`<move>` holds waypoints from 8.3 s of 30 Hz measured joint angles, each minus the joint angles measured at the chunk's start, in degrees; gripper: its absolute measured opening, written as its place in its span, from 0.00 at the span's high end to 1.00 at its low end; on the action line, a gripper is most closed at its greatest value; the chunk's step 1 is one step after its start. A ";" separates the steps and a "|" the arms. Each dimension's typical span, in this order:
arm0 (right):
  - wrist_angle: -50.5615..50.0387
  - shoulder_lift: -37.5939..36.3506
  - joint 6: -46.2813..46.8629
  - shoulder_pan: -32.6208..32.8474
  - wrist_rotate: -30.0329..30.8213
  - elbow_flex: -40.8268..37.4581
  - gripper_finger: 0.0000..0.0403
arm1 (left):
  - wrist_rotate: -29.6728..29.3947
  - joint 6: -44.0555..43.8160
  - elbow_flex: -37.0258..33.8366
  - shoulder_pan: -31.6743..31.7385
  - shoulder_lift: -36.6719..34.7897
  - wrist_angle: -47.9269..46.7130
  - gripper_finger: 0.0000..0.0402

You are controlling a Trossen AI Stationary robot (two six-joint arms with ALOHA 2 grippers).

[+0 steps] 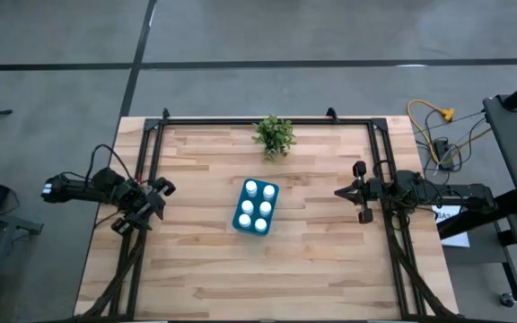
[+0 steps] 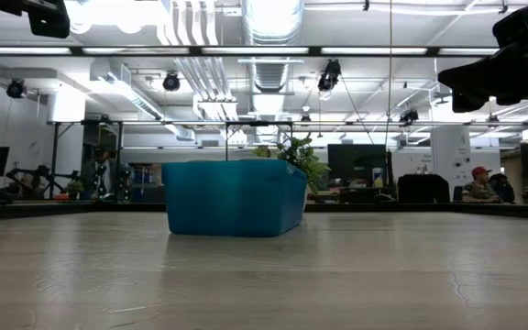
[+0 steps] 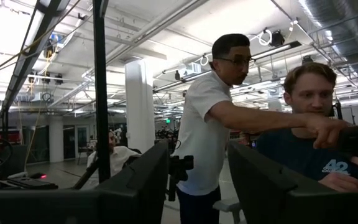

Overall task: Pick and place pill bottles into a basket
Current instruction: Return to Home Position

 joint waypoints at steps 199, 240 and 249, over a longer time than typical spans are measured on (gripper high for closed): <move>-0.01 -0.02 0.09 -0.01 0.02 0.00 0.98 | -2.80 1.74 0.00 -0.02 2.86 -0.46 0.28; -0.01 -0.01 0.09 0.00 0.02 -0.01 0.98 | -30.88 18.09 0.11 0.03 3.38 -13.01 0.98; 0.00 0.00 0.08 0.01 0.01 0.00 0.98 | -37.38 17.32 0.07 0.05 6.76 -17.64 0.98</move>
